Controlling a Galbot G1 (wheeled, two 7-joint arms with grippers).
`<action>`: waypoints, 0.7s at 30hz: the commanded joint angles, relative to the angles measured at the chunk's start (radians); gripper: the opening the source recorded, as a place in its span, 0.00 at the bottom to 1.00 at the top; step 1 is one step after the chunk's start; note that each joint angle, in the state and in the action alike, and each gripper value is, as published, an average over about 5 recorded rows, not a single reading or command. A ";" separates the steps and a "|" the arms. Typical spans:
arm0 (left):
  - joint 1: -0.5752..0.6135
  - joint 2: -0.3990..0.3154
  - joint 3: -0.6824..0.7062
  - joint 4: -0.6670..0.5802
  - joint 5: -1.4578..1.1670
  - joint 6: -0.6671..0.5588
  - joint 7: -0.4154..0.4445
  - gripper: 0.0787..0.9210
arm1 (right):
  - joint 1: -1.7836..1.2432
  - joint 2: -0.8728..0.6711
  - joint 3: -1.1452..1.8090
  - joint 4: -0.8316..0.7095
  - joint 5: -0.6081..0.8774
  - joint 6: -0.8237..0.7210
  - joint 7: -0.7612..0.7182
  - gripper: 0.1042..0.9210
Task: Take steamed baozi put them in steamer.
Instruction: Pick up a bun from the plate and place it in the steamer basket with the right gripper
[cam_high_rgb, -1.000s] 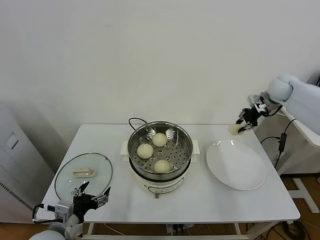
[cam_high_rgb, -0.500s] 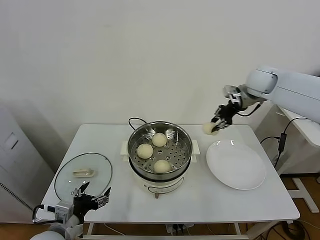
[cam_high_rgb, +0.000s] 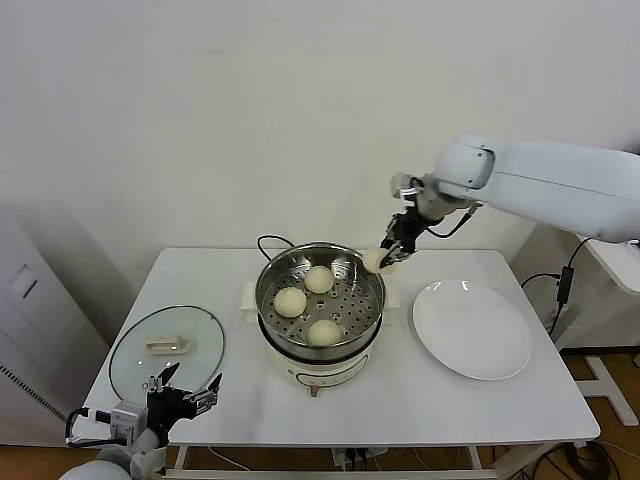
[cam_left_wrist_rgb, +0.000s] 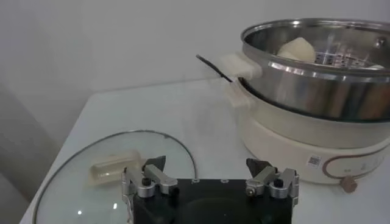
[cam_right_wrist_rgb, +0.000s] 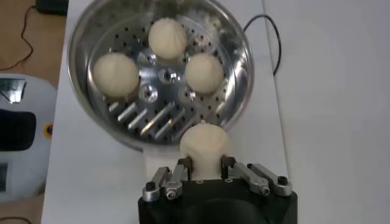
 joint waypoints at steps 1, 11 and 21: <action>-0.003 0.001 0.000 0.002 -0.002 0.000 0.000 0.88 | -0.033 0.085 0.007 0.025 0.047 -0.083 0.086 0.27; 0.000 0.002 -0.007 0.001 -0.006 -0.001 0.000 0.88 | -0.110 0.121 0.015 0.025 -0.035 -0.117 0.146 0.27; 0.006 -0.001 -0.013 0.003 -0.006 -0.003 0.000 0.88 | -0.160 0.122 0.014 0.029 -0.073 -0.129 0.160 0.27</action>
